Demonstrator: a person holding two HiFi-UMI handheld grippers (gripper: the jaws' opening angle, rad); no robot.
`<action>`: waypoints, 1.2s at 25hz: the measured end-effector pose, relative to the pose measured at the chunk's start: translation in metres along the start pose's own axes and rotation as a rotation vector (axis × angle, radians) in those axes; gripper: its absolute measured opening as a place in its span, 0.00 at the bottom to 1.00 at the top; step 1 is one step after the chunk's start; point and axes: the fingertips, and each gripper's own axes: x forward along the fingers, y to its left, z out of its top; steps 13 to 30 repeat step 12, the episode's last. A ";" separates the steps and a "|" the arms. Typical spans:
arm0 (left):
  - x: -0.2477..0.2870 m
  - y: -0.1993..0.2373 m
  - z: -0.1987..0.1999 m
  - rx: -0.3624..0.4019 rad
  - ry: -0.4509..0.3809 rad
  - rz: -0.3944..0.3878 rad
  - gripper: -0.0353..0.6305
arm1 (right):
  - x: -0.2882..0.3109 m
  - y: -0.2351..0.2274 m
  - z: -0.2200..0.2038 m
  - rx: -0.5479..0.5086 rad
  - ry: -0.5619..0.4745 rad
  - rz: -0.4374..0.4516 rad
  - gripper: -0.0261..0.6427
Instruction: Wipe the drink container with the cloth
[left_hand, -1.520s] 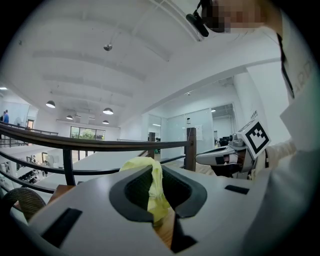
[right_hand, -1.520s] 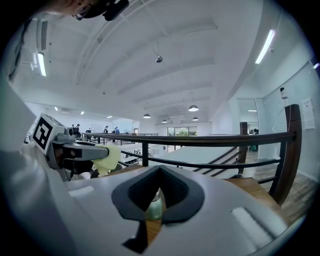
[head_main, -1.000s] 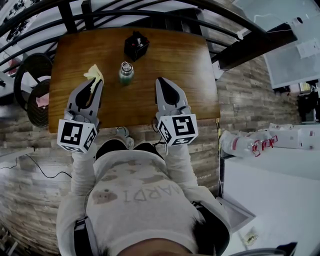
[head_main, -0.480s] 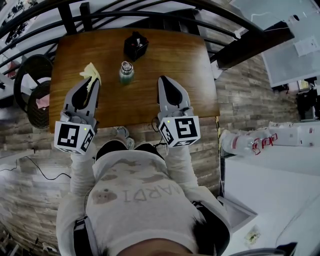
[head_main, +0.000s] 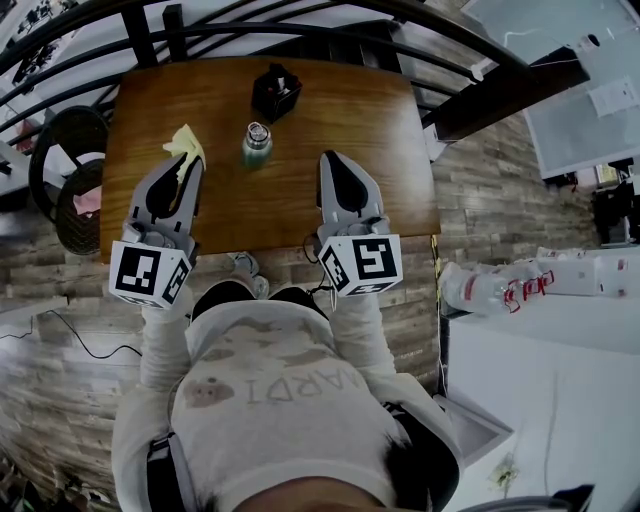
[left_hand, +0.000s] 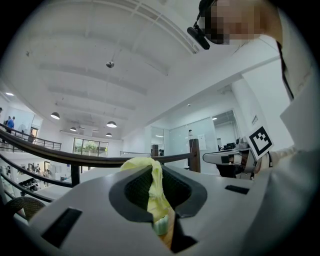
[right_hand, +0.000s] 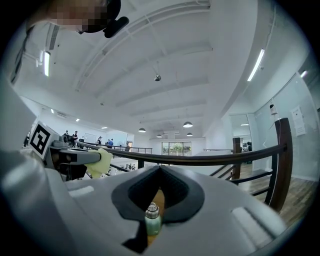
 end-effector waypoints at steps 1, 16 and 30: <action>0.000 -0.001 0.001 0.001 0.001 -0.004 0.10 | 0.000 0.001 0.001 0.000 -0.003 0.002 0.06; -0.003 0.000 0.002 -0.007 0.002 -0.008 0.10 | -0.001 0.005 0.006 0.005 -0.016 0.007 0.06; -0.003 0.000 0.002 -0.007 0.002 -0.008 0.10 | -0.001 0.005 0.006 0.005 -0.016 0.007 0.06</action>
